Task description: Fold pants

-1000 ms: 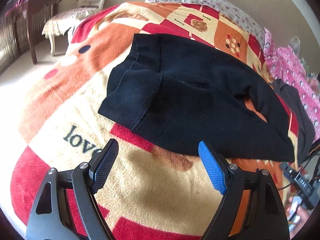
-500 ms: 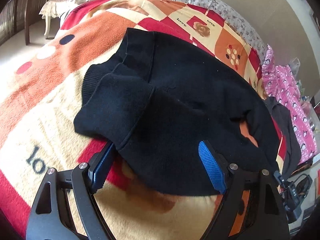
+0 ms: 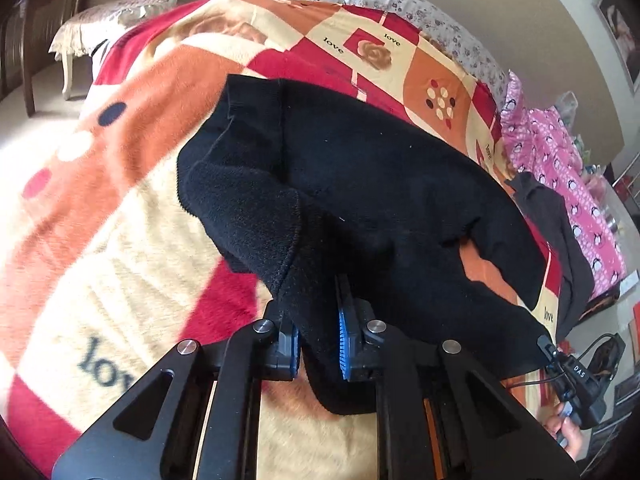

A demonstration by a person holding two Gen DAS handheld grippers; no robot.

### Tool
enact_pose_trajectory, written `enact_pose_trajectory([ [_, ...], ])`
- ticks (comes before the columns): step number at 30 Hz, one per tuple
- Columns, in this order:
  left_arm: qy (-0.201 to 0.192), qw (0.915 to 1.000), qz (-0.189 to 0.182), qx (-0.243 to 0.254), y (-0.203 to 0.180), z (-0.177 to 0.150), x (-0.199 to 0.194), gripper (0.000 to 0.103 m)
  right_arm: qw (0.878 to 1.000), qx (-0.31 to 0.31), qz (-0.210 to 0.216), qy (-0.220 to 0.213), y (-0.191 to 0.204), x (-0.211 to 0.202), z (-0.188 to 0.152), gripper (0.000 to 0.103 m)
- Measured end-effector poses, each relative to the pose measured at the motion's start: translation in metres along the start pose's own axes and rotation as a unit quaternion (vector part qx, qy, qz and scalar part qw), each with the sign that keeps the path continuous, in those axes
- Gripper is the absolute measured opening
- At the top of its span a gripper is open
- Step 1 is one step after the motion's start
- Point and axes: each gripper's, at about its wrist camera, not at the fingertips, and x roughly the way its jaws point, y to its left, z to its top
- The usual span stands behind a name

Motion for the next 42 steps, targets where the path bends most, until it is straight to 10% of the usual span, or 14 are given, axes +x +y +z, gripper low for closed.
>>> enact_pose_trajectory([
  [8, 0.039, 0.9984, 0.029, 0.028, 0.034, -0.022, -0.023, 0.013, 0.999, -0.021, 0.008, 0.048, 0.016, -0.014, -0.043, 0.007],
  [13, 0.028, 0.9966, 0.057, 0.052, 0.030, -0.037, -0.025, 0.018, 0.999, -0.008, -0.035, 0.025, -0.010, -0.032, -0.043, 0.048],
  [20, 0.028, 0.9967, 0.063, 0.043, 0.042, -0.040, -0.034, 0.027, 0.995, 0.096, -0.016, -0.012, -0.078, -0.052, -0.015, 0.047],
  [22, 0.027, 0.9968, 0.064, 0.040, 0.044, -0.041, -0.038, 0.028, 0.994, 0.095, -0.056, -0.017, -0.080, -0.052, -0.011, 0.009],
  [34, 0.010, 0.9961, 0.081, 0.033, 0.055, -0.046, -0.062, 0.028, 0.974, 0.012, -0.218, -0.057, -0.071, -0.095, -0.021, 0.011],
  [38, -0.004, 0.9919, 0.121, 0.039, 0.066, -0.045, -0.068, 0.028, 0.982, -0.047, -0.162, -0.088, -0.034, -0.113, -0.020, 0.017],
  [42, 0.000, 0.9937, 0.111, 0.011, 0.084, -0.041, -0.069, 0.028, 0.982, -0.175, -0.058, -0.044, 0.045, -0.089, -0.039, 0.056],
])
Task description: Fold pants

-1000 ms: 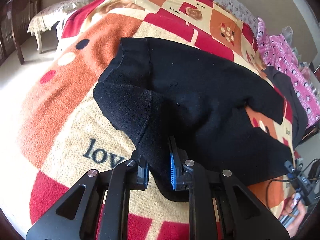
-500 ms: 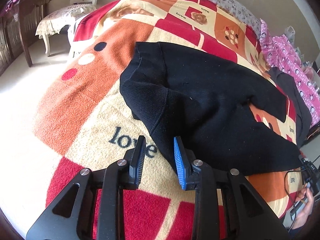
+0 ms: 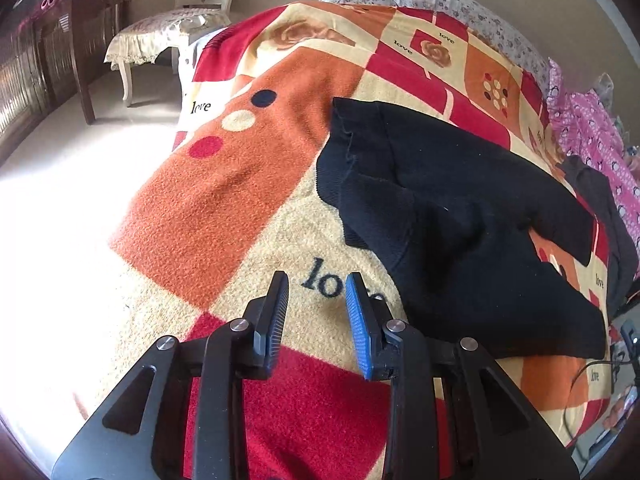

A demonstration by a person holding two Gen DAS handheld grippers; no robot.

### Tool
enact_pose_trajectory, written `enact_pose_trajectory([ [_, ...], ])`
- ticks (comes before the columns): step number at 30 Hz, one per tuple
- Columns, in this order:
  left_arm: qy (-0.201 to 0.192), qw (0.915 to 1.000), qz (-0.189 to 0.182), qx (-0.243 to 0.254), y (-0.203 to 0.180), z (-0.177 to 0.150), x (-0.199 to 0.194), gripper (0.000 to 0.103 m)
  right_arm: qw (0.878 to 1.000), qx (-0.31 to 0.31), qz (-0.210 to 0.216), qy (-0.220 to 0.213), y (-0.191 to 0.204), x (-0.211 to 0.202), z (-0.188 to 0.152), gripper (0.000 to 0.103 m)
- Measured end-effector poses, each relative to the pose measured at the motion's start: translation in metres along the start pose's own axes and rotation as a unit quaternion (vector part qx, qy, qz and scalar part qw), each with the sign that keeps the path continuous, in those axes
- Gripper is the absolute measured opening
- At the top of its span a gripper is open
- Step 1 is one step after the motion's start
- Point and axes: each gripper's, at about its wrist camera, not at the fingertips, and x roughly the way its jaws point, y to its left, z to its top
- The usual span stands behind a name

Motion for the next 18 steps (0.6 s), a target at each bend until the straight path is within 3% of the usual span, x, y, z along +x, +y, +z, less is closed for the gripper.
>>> enact_pose_trajectory([
  [2, -0.004, 1.0000, 0.006, -0.001, 0.003, 0.000, -0.001, 0.028, 0.996, -0.041, 0.067, 0.029, 0.043, 0.017, -0.003, 0.056],
  [5, -0.004, 0.9999, 0.013, 0.004, 0.007, 0.001, -0.002, 0.028, 0.981, -0.099, 0.149, 0.073, 0.115, 0.047, -0.010, 0.056],
  [9, -0.005, 0.9997, 0.022, 0.002, 0.015, 0.003, -0.003, 0.028, 0.949, -0.190, 0.226, 0.110, 0.218, 0.081, -0.027, 0.056],
  [13, -0.007, 0.9997, 0.025, 0.001, 0.025, 0.006, -0.002, 0.028, 0.925, -0.260, 0.252, 0.118, 0.292, 0.106, -0.040, 0.056],
  [18, -0.006, 0.9997, 0.024, -0.005, 0.033, 0.012, 0.004, 0.028, 0.911, -0.321, 0.225, 0.128, 0.351, 0.138, -0.060, 0.056],
])
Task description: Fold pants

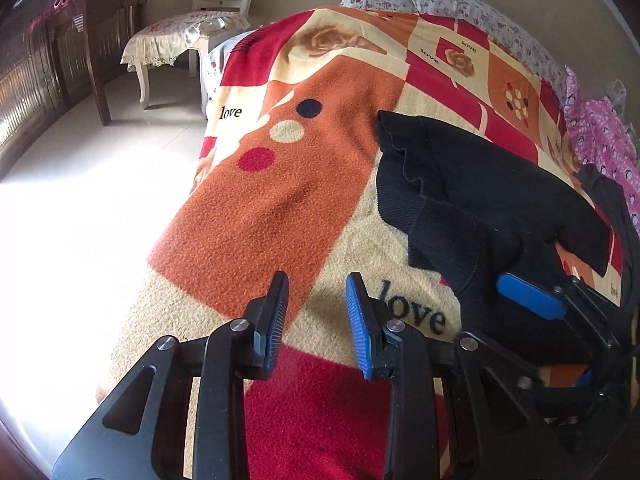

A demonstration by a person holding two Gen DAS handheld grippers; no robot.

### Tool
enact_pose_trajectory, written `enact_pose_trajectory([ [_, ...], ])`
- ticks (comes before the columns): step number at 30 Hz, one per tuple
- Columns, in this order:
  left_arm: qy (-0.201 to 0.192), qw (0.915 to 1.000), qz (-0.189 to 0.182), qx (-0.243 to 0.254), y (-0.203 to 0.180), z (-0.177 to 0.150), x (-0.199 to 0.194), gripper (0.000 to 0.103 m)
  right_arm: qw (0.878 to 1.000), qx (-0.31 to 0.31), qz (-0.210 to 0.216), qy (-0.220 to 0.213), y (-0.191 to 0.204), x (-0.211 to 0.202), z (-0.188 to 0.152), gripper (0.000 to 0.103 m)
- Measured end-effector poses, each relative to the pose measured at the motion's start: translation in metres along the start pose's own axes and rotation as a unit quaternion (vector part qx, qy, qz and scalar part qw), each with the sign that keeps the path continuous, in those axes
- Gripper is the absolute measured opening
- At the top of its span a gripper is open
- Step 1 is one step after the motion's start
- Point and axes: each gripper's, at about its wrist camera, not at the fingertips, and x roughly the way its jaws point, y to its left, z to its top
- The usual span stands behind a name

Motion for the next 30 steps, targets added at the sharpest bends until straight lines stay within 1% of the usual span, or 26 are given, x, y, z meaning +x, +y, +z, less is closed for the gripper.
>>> enact_pose_trajectory([
  [1, 0.001, 1.0000, -0.002, -0.002, 0.001, 0.002, 0.002, 0.028, 1.000, -0.007, -0.010, 0.011, 0.001, 0.010, 0.003, 0.055],
  [2, 0.002, 1.0000, -0.004, -0.004, 0.001, 0.003, 0.003, 0.028, 1.000, -0.012, -0.019, 0.021, 0.003, 0.022, 0.007, 0.050],
  [3, 0.002, 1.0000, -0.005, -0.004, 0.002, 0.003, 0.004, 0.028, 0.999, -0.007, -0.024, 0.025, -0.002, 0.028, 0.008, 0.033],
  [4, 0.001, 1.0000, -0.007, -0.003, 0.002, 0.004, 0.005, 0.028, 1.000, 0.014, -0.014, 0.023, -0.013, 0.030, 0.007, 0.027],
  [5, 0.001, 1.0000, -0.008, -0.004, 0.002, 0.004, 0.005, 0.028, 0.997, 0.067, 0.031, 0.018, -0.034, 0.028, 0.007, 0.025],
  [6, 0.001, 0.9999, -0.010, -0.005, 0.003, 0.004, 0.006, 0.028, 0.991, 0.112, 0.064, 0.016, -0.054, 0.024, 0.006, 0.016],
  [7, 0.002, 0.9999, -0.011, -0.007, 0.004, 0.005, 0.006, 0.028, 0.986, 0.140, 0.084, 0.013, -0.064, 0.021, 0.006, 0.012],
  [8, 0.004, 0.9999, -0.013, -0.009, 0.005, 0.005, 0.008, 0.028, 0.978, 0.177, 0.112, 0.005, -0.080, 0.016, 0.004, 0.012],
  [9, 0.005, 0.9998, -0.014, -0.012, 0.007, 0.006, 0.009, 0.028, 0.962, 0.226, 0.154, -0.007, -0.100, 0.011, 0.000, 0.012],
  [10, 0.006, 0.9998, -0.014, -0.014, 0.007, 0.006, 0.008, 0.028, 0.951, 0.253, 0.178, -0.013, -0.108, 0.008, -0.002, 0.012],
  [11, 0.005, 0.9997, -0.015, -0.016, 0.008, 0.006, 0.007, 0.028, 0.931, 0.294, 0.216, -0.021, -0.120, 0.006, -0.008, 0.012],
  [12, 0.000, 0.9997, -0.017, -0.017, 0.009, 0.007, 0.004, 0.028, 0.918, 0.314, 0.241, -0.025, -0.124, 0.005, -0.011, 0.012],
  [13, -0.006, 0.9996, -0.018, -0.019, 0.010, 0.007, 0.000, 0.028, 0.903, 0.333, 0.272, -0.020, -0.127, 0.008, -0.015, 0.012],
  [14, -0.011, 0.9996, -0.016, -0.021, 0.012, 0.008, -0.003, 0.028, 0.895, 0.339, 0.290, -0.011, -0.126, 0.012, -0.018, 0.012],
  [15, -0.016, 0.9995, -0.013, -0.024, 0.014, 0.010, -0.006, 0.028, 0.888, 0.344, 0.306, 0.006, -0.123, 0.020, -0.022, 0.015],
  [16, -0.020, 0.9994, -0.009, -0.026, 0.015, 0.010, -0.008, 0.028, 0.887, 0.347, 0.304, 0.024, -0.119, 0.028, -0.026, 0.019],
  [17, -0.021, 0.9994, -0.008, -0.027, 0.015, 0.011, -0.009, 0.028, 0.896, 0.343, 0.278, 0.047, -0.114, 0.036, -0.030, 0.022],
  [18, -0.019, 0.9995, -0.005, -0.025, 0.015, 0.011, -0.009, 0.028, 0.903, 0.332, 0.268, 0.048, -0.110, 0.036, -0.031, 0.022],
  [19, -0.017, 0.9996, -0.003, -0.022, 0.014, 0.010, -0.008, 0.028, 0.910, 0.318, 0.262, 0.035, -0.106, 0.030, -0.030, 0.023],
  [20, -0.014, 0.9997, -0.001, -0.018, 0.012, 0.009, -0.006, 0.028, 0.921, 0.299, 0.250, 0.021, -0.102, 0.023, -0.027, 0.025],
  [23, -0.010, 0.9999, -0.001, -0.003, 0.004, 0.007, -0.001, 0.028, 0.939, 0.263, 0.222, -0.001, -0.093, 0.002, -0.023, 0.031],
  [25, -0.011, 0.9998, -0.014, 0.006, -0.002, 0.008, 0.002, 0.028, 0.955, 0.227, 0.192, 0.001, -0.084, -0.006, -0.022, 0.043],
  [27, -0.006, 0.9992, -0.035, 0.018, -0.007, 0.008, 0.006, 0.028, 0.966, 0.196, 0.169, 0.005, -0.074, -0.011, -0.023, 0.044],
  [28, -0.004, 0.9984, -0.049, 0.026, -0.009, 0.008, 0.007, 0.028, 0.969, 0.186, 0.166, 0.005, -0.071, -0.012, -0.023, 0.044],
  [30, -0.003, 0.9968, -0.066, 0.045, -0.013, 0.008, 0.010, 0.028, 0.975, 0.163, 0.151, 0.003, -0.065, -0.016, -0.025, 0.045],
])
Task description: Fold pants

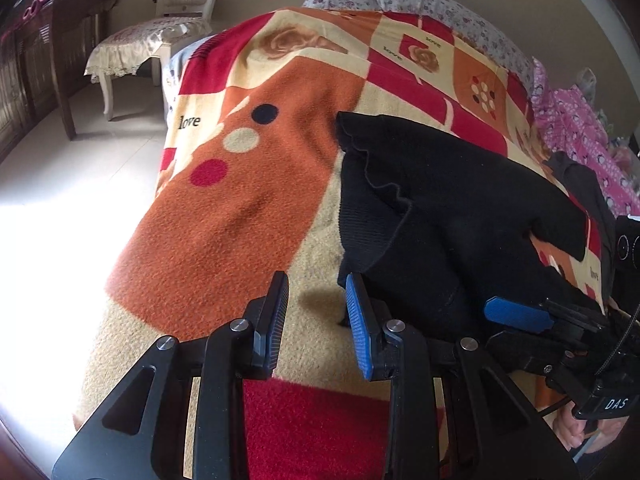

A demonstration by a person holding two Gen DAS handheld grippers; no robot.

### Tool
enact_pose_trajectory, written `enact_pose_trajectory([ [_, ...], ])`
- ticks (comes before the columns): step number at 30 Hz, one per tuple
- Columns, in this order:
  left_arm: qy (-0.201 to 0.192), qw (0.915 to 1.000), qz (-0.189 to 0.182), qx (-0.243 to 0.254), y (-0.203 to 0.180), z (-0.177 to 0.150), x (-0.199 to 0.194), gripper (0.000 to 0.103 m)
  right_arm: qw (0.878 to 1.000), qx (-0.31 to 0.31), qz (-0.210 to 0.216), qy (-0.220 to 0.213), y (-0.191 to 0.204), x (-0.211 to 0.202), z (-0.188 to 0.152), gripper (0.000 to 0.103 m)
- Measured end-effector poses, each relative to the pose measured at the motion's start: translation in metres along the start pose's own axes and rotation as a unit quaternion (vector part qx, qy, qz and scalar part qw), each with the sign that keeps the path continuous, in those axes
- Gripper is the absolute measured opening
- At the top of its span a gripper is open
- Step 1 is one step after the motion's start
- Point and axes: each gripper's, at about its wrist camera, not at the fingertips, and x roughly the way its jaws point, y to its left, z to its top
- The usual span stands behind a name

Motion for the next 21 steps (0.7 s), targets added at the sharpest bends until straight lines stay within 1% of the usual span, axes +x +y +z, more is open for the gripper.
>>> enact_pose_trajectory([
  [1, -0.001, 0.9999, -0.005, 0.014, -0.001, 0.000, 0.002, 0.031, 1.000, -0.009, -0.007, 0.000, 0.003, 0.002, 0.000, 0.046],
  [4, -0.001, 0.9988, -0.021, 0.045, -0.001, 0.004, 0.006, 0.052, 1.000, -0.016, -0.021, 0.007, 0.003, 0.013, 0.002, 0.046],
  [5, -0.001, 0.9984, -0.029, 0.049, 0.001, 0.006, 0.005, 0.052, 0.999, -0.018, -0.025, 0.010, 0.004, 0.016, 0.004, 0.046],
  [7, -0.012, 0.9967, -0.064, 0.049, 0.008, 0.012, -0.003, 0.053, 0.999, -0.020, -0.024, 0.010, 0.003, 0.020, 0.008, 0.046],
  [9, -0.025, 0.9944, -0.088, 0.052, 0.013, 0.019, -0.009, 0.069, 1.000, -0.016, -0.024, 0.010, 0.002, 0.018, 0.007, 0.046],
  [10, -0.025, 0.9931, -0.098, 0.058, 0.014, 0.023, -0.007, 0.082, 1.000, -0.014, -0.023, 0.011, 0.000, 0.018, 0.006, 0.046],
  [12, -0.017, 0.9927, -0.098, 0.070, 0.012, 0.027, -0.001, 0.083, 1.000, -0.010, -0.024, 0.012, -0.002, 0.020, 0.006, 0.046],
  [15, 0.007, 0.9871, -0.122, 0.103, 0.003, 0.026, 0.012, 0.083, 1.000, -0.007, -0.022, 0.009, -0.001, 0.018, 0.005, 0.046],
  [18, 0.033, 0.9836, -0.126, 0.125, -0.008, 0.019, 0.030, 0.083, 1.000, -0.010, -0.027, 0.007, -0.002, 0.015, 0.001, 0.046],
  [19, 0.039, 0.9834, -0.126, 0.125, -0.011, 0.017, 0.033, 0.079, 0.999, -0.011, -0.030, 0.007, -0.002, 0.013, -0.001, 0.046],
  [20, 0.035, 0.9822, -0.133, 0.128, -0.013, 0.017, 0.030, 0.059, 0.999, -0.013, -0.035, 0.008, -0.002, 0.013, -0.001, 0.046],
  [21, 0.043, 0.9787, -0.154, 0.129, -0.016, 0.017, 0.026, 0.047, 0.999, -0.012, -0.036, 0.008, -0.001, 0.012, -0.001, 0.046],
])
